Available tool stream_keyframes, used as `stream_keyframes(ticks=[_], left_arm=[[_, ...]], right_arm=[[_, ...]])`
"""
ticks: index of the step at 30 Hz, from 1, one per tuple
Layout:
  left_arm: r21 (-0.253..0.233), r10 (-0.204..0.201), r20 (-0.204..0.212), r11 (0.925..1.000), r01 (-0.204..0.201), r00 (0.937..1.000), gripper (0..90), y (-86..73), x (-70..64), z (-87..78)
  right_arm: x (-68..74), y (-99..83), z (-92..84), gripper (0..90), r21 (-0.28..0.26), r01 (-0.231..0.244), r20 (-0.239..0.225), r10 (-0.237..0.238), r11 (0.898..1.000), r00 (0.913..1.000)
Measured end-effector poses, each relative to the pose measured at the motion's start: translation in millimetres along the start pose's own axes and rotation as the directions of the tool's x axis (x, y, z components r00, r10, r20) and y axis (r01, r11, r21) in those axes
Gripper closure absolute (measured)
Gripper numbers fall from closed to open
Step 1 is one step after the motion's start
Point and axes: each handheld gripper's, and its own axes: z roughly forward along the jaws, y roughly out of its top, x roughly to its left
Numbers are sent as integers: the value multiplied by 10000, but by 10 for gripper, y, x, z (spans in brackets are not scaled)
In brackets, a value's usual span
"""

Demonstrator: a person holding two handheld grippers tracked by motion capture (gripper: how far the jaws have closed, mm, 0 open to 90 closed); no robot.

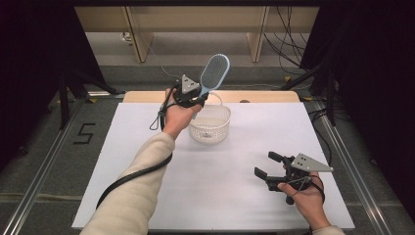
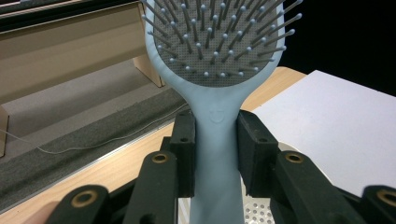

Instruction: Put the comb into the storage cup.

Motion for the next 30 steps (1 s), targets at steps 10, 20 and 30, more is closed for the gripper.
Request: stream_keyframes(ticks=[10, 20, 30], left_arm=[[-88, -6, 85, 10000, 7, 10000, 697, -19, -27, 41], [-84, 77, 47, 9999, -77, 10000, 696, -42, -28, 60], [-164, 104, 107, 9998, -102, 9999, 696, -39, -56, 100]], right_arm=[[-1, 4, -5, 157, -10, 3, -17, -3, 10000, 10000], [2, 1, 0, 157, -4, 10, -37, -10, 10000, 10000], [1, 2, -3, 157, -12, -20, -43, 20, 10000, 10000]])
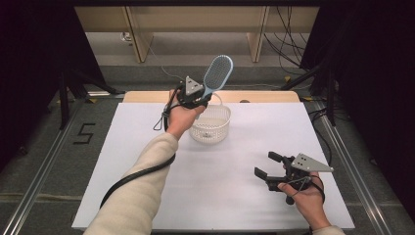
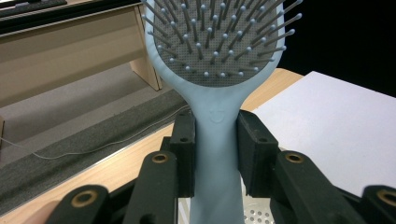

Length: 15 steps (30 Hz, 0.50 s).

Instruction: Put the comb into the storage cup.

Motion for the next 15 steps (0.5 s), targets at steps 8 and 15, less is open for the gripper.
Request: stream_keyframes(ticks=[8, 15], left_arm=[[31, -24, 60, 10000, 24, 10000, 696, -19, -16, 42], [12, -36, 86, 10000, 36, 10000, 697, -10, -31, 67]], right_arm=[[-2, 0, -1, 157, 5, -11, -1, 11, 10000, 10000], [-1, 0, 1, 157, -14, -28, -39, 28, 10000, 10000]])
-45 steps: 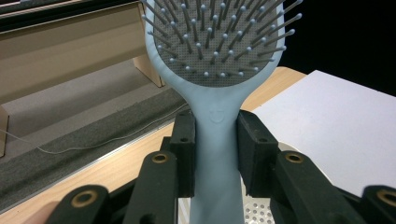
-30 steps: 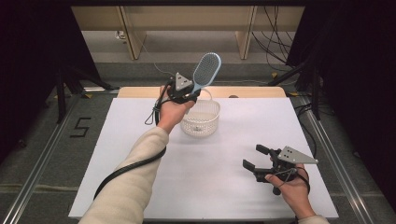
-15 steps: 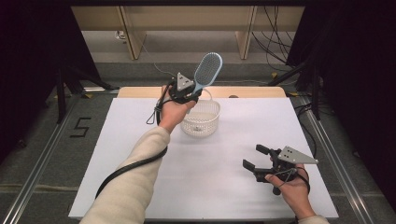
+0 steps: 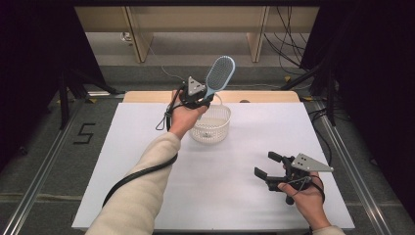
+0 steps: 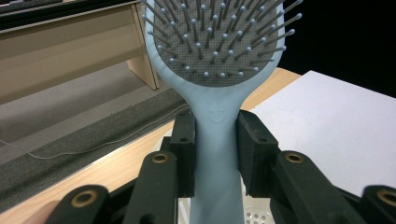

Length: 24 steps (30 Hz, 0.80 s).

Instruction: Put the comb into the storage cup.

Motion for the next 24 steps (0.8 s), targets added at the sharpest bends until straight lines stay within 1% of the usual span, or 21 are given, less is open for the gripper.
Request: stream_keyframes(ticks=[18, 20, 24], left_arm=[[-127, 65, 152, 9999, -63, 9999, 696, 10, -33, 32], [-128, 95, 222, 9999, -92, 9997, 696, 4, -36, 40], [-129, 62, 231, 9999, -59, 9997, 697, -8, -47, 53]], right_arm=[[-2, 0, -2, 157, -16, -7, 14, 7, 10000, 10000], [-2, 2, -4, 157, -22, 2, 12, -2, 10000, 10000], [-3, 2, -5, 157, -27, 7, 13, -7, 10000, 10000]])
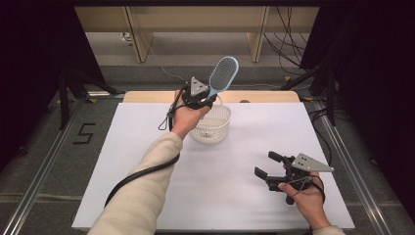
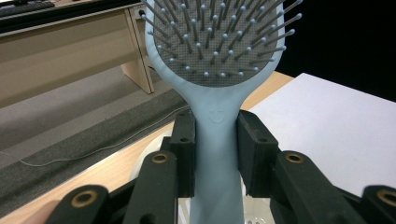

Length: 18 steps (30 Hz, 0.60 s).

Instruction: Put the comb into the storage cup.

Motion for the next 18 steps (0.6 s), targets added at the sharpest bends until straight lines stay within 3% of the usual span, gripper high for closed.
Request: stream_keyframes(ticks=[18], left_arm=[[46, 64, 57, 10000, -64, 10000, 697, -36, -14, 36]], right_arm=[[-1, 1, -2, 157, -18, -8, 2, 8, 10000, 10000]])
